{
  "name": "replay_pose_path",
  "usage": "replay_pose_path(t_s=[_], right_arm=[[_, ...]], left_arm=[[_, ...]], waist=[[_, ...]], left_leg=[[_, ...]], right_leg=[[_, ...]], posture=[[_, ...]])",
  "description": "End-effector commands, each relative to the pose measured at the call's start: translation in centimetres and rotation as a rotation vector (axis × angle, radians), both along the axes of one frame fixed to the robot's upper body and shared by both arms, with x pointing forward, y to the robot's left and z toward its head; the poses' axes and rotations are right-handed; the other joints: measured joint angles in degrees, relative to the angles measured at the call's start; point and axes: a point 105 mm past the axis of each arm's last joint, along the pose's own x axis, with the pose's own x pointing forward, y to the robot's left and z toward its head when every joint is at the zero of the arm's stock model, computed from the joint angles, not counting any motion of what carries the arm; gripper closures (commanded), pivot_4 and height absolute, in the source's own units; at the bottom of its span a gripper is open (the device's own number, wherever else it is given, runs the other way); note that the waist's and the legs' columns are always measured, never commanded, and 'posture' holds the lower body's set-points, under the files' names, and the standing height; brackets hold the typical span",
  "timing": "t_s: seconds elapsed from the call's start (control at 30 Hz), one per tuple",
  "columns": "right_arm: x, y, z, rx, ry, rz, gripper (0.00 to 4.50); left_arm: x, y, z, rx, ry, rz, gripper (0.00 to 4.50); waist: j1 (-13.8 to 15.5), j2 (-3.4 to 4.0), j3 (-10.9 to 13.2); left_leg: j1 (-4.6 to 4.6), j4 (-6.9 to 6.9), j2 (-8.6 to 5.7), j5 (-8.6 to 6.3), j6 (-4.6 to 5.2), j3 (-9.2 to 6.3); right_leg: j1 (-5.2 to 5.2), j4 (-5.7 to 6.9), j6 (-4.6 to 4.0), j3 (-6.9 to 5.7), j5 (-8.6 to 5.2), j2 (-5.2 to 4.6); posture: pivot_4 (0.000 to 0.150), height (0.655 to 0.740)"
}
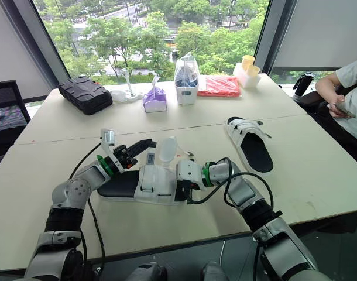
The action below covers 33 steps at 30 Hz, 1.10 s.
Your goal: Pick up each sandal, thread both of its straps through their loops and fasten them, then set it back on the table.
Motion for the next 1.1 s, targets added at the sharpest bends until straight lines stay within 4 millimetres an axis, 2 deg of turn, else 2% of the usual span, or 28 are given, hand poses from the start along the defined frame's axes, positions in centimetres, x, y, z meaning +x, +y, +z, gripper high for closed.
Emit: replay_pose_path(t_s=[0.03,0.27,0.43,0.47,0.57,0.7,0.83,0.97,1.1], right_arm=[[-0.7,-1.8,-3.5,-0.123,0.097,-0.036,4.5],[-0.7,-1.8,-3.5,-0.125,0.098,-0.037,4.5],[-0.7,-1.8,-3.5,-0.124,0.097,-0.038,4.5],[-0.7,-1.8,-3.6,-0.124,0.098,-0.038,4.5],[-0.7,-1.7,-3.6,-0.123,0.099,-0.037,4.5],[-0.7,-1.5,-3.5,-0.12,0.097,-0.036,4.5],[-0.6,-1.5,-3.5,-0.118,0.096,-0.036,4.5],[-0.5,-1.5,-3.5,-0.117,0.095,-0.037,4.5],[-0.5,-1.4,-3.5,-0.116,0.094,-0.038,4.5]], left_arm=[[0.2,0.9,-0.5,0.035,-0.017,0.021,4.43],[0.6,1.7,-3.0,0.108,0.066,0.035,4.43],[0.7,1.9,-3.3,0.104,0.107,0.02,4.43],[0.6,2.0,-3.3,0.116,0.105,0.014,3.85],[0.5,2.2,-3.4,0.174,0.074,0.01,2.57],[1.0,3.3,-2.8,0.292,-0.016,0.061,0.46],[1.6,4.3,-1.3,0.388,-0.116,0.079,0.46],[1.2,4.0,0.2,0.517,-0.261,-0.025,0.46],[1.7,4.2,2.2,0.531,-0.349,-0.033,0.46]], waist=[[0.0,0.0,0.0],[0.0,-0.01,0.0],[0.0,0.04,-0.1],[-0.1,0.05,-0.2],[-0.1,0.06,-0.2],[-0.1,0.07,-0.2],[-0.1,0.07,-0.2],[-0.1,0.06,-0.2],[-0.1,0.06,-0.2]], left_leg=[[0.0,0.0,0.0,0.0,0.0,0.0],[0.0,0.0,0.0,0.0,0.0,-0.01],[0.05,0.0,0.0,0.0,0.0,-0.01],[0.06,0.0,0.0,0.0,0.0,-0.01],[0.07,-0.02,0.0,0.0,0.0,0.0],[0.07,-0.03,0.0,0.0,0.0,0.0],[0.06,-0.04,0.0,0.0,0.0,0.0],[0.04,-0.05,0.01,0.0,0.0,0.01],[0.04,-0.03,0.01,0.0,0.0,0.01]], right_leg=[[0.0,0.0,0.0,0.0,0.0,0.0],[0.0,0.0,0.0,0.0,0.0,0.0],[0.04,0.01,0.0,0.0,0.0,-0.01],[0.04,0.01,0.0,-0.01,0.0,0.0],[0.04,0.02,0.01,-0.01,0.0,0.0],[0.03,0.01,0.01,0.0,0.01,-0.01],[0.01,0.02,0.01,0.0,0.01,-0.01],[-0.02,0.02,0.01,0.0,0.01,0.0],[-0.01,0.02,0.0,0.0,0.01,-0.01]], posture=[[0.15,0.74],[0.15,0.74],[0.15,0.74],[0.15,0.74],[0.15,0.74],[0.15,0.74],[0.15,0.74],[0.15,0.74],[0.15,0.74]])
